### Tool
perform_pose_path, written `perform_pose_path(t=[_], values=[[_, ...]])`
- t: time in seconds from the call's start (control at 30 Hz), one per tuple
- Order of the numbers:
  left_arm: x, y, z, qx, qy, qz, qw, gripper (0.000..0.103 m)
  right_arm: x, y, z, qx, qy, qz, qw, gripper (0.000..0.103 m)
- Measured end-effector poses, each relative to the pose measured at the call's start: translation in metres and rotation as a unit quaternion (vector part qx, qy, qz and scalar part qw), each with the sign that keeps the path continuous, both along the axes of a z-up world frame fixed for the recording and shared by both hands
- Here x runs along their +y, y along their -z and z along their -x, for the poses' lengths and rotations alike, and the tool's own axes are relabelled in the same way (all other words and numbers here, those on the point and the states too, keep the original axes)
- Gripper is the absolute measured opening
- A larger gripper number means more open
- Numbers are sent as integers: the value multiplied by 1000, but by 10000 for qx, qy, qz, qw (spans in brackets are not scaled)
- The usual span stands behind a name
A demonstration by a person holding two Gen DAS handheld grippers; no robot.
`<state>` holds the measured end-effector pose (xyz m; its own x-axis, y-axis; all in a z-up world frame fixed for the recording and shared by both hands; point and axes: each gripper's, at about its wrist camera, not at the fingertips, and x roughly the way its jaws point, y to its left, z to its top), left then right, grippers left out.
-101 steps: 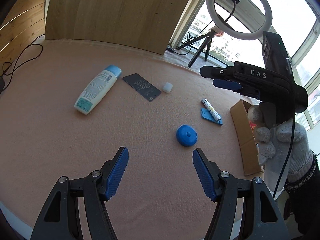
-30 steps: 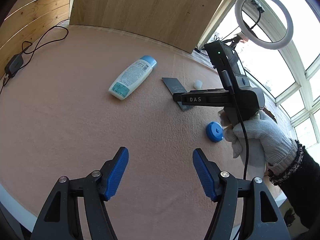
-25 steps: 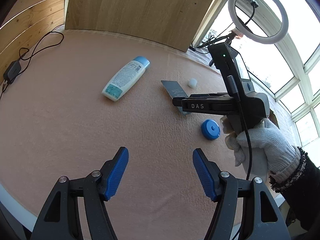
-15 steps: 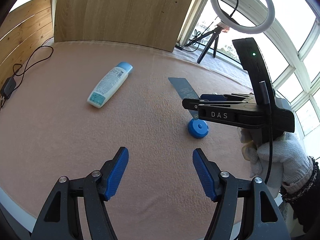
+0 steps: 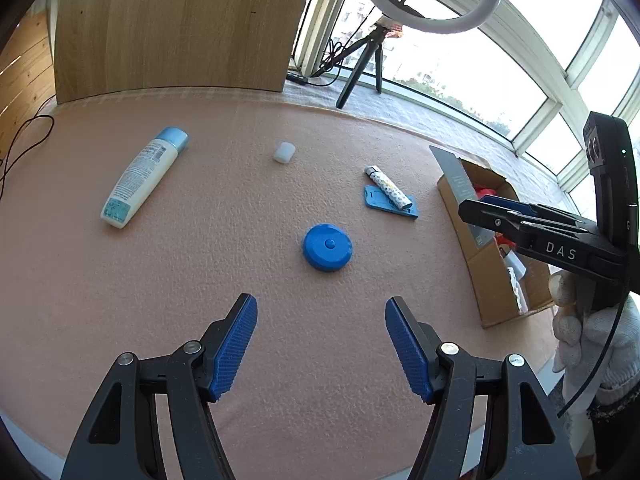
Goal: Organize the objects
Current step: 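Carry the black card over the cardboard box with the right gripper, then lower the black card into the box and open the right gripper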
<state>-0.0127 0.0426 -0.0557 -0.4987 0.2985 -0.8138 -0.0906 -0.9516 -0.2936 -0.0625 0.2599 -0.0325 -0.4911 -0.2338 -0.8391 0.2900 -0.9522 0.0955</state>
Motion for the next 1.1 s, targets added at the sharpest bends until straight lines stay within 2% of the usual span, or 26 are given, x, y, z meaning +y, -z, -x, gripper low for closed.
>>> perform_pose_path(t=[0.4,0.6,0.87,0.93,1.0,1.1], values=[[40,13,13,-126,398,-38,9991,70,120,7,-17,-135,1276,-218,9915,45],[49,16,15,-154,477,-20,9987,70,150,16,-18,-214,1598,-350,9863,45],[49,17,17,-183,489,20,9986,70,165,20,-16,-195,1808,-505,9820,46],[48,18,17,-190,490,29,9986,70,165,20,-16,-215,1806,-498,9821,52],[47,18,17,-193,489,33,9986,70,163,20,-16,-206,1789,-450,9826,64],[47,18,17,-194,493,39,9986,70,160,18,-16,-158,1788,-435,9828,66]])
